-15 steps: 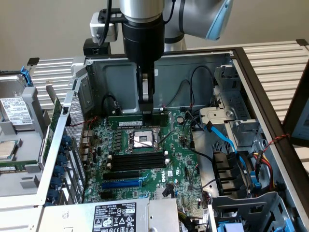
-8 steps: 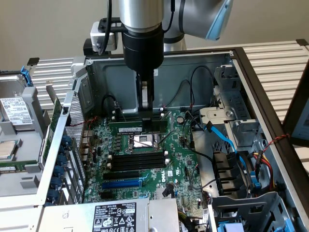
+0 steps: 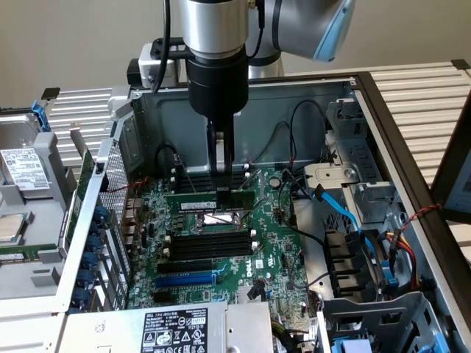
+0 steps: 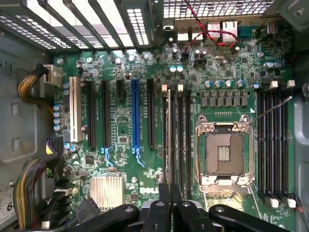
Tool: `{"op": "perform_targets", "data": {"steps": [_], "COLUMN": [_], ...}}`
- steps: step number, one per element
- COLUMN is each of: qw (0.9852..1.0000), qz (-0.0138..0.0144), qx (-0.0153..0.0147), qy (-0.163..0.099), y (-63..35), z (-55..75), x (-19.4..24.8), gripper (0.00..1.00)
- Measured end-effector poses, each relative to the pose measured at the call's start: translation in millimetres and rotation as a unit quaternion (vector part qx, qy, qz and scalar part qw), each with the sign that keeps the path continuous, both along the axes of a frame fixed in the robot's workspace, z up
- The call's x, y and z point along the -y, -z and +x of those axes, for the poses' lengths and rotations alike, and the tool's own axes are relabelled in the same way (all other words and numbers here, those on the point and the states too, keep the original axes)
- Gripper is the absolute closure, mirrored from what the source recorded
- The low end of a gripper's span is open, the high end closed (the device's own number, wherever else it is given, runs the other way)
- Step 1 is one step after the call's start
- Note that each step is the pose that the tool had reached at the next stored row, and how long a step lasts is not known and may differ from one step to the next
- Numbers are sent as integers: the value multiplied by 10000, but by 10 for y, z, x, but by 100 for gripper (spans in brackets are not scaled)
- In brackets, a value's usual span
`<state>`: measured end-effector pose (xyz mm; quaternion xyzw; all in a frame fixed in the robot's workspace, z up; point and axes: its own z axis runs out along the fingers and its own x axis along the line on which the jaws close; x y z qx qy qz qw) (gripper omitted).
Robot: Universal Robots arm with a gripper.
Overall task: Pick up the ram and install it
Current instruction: 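Pick up the ram and move it above insertion slot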
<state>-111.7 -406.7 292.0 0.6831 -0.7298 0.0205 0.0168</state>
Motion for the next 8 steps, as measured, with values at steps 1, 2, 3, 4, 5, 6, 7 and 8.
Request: {"op": "perform_targets", "data": {"steps": [1,2,3,4,5,6,7,8], "qw": [10000,10000,10000,10000,10000,10000,10000,10000], "qz": [0,2,0,0,0,1,2,2], "qx": [0,-1,-3,-5,-7,-8,-8,-8], "qy": [0,1,1,1,1,1,1,0], "y": [18,37,54,72,89,103,113,121], "z": [0,-1,-1,-2,-3,-5,-9,-15], "x": [-2,-8,-15,-26,-45,-65,-86,-92], "gripper": [88,88,88,88,88,88,88,88]}}
